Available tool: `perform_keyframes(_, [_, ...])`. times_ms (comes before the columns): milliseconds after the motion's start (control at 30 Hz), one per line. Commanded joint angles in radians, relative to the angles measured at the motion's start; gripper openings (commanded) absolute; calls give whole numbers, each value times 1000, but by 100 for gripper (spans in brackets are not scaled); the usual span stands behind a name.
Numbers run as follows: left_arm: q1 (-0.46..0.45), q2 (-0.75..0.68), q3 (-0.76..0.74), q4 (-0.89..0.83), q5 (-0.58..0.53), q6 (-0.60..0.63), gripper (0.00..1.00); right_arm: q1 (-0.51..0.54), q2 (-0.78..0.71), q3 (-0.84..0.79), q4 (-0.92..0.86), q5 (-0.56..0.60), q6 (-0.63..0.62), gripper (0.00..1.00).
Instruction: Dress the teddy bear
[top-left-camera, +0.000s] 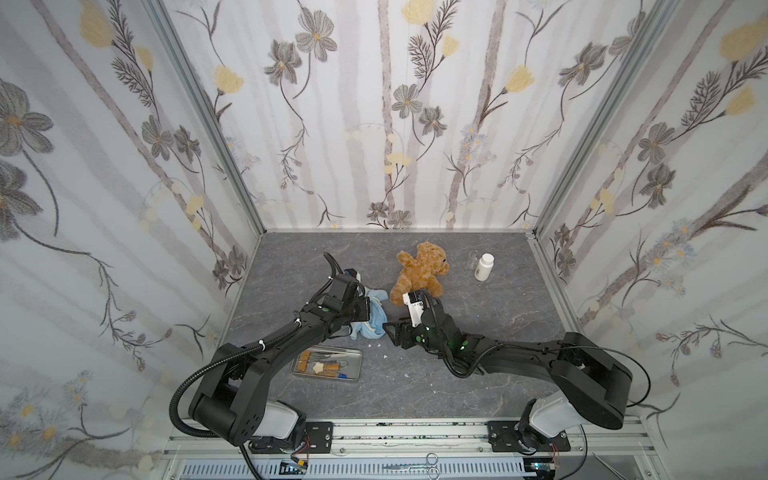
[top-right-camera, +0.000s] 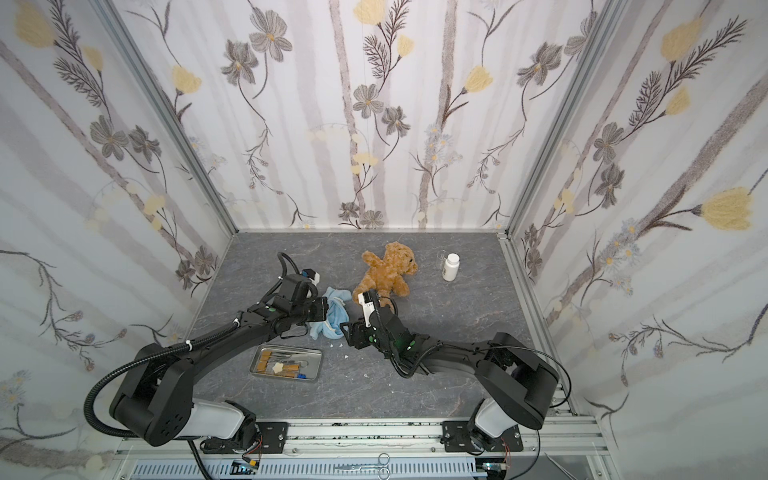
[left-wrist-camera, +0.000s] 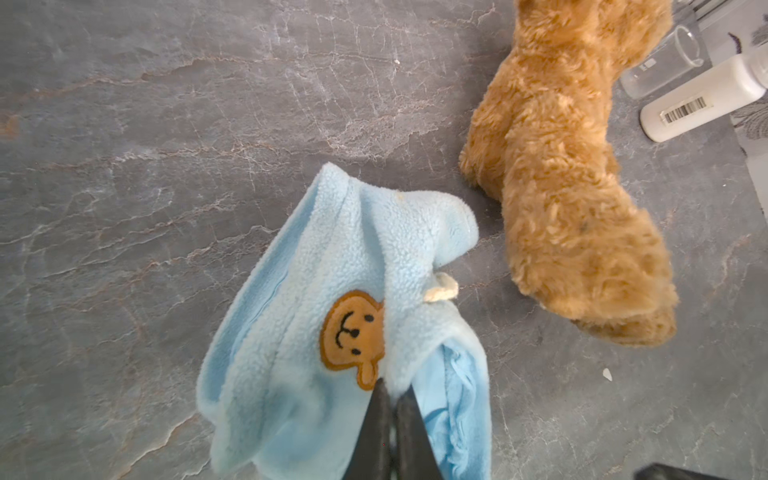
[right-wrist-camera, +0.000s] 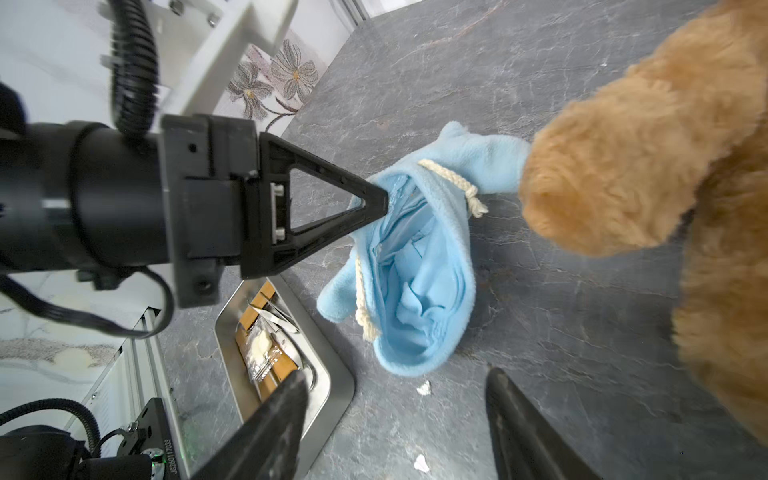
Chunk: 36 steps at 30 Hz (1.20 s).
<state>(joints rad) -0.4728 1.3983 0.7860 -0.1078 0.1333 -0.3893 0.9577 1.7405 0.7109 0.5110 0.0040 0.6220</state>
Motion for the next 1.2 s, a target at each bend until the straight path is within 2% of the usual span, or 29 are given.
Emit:
perform_keyframes(0, [1,-23,-15,32,43,-31,0,7,49,29,83,11,27,64])
perform_keyframes(100, [-5,-46,-28,45,52,42,0,2,30,21,77,30,4,64])
perform_keyframes(267, [-55,-50,15,40,-91,186,0,-73,-120,-33,-46,94,-46,65])
perform_keyframes(333, [-95,-50,47,33,-59,286,0,-129,-216,-72,-77,75,-48,65])
perform_keyframes(433, [-169,-68,73,-12,29,378,0,-239,-361,-115,-126,40,-59,66])
perform_keyframes(500, [-238,-105,38,-28,92,437,0,-297,-458,-125,-178,45,-86,67])
perform_keyframes(633, [-388,-166,-7,-95,26,550,0,-379,-585,-133,-242,39,-116,68])
perform_keyframes(767, [-486,-208,11,-112,76,638,0,-428,-637,-131,-287,30,-138,69])
perform_keyframes(833, [-524,-197,36,-112,60,718,0,-448,-637,-120,-305,29,-149,69])
perform_keyframes(933, [-531,-161,78,-114,14,857,0,-478,-630,-105,-330,30,-156,69])
perform_keyframes(1000, [-524,-144,94,-117,-58,926,0,-488,-630,-95,-348,25,-154,69])
perform_keyframes(1100, [-464,-144,94,-125,-135,957,0,-490,-650,-107,-361,31,-152,69])
perform_keyframes(1167, [-430,-164,55,-121,-163,1022,0,-491,-661,-127,-353,38,-144,69])
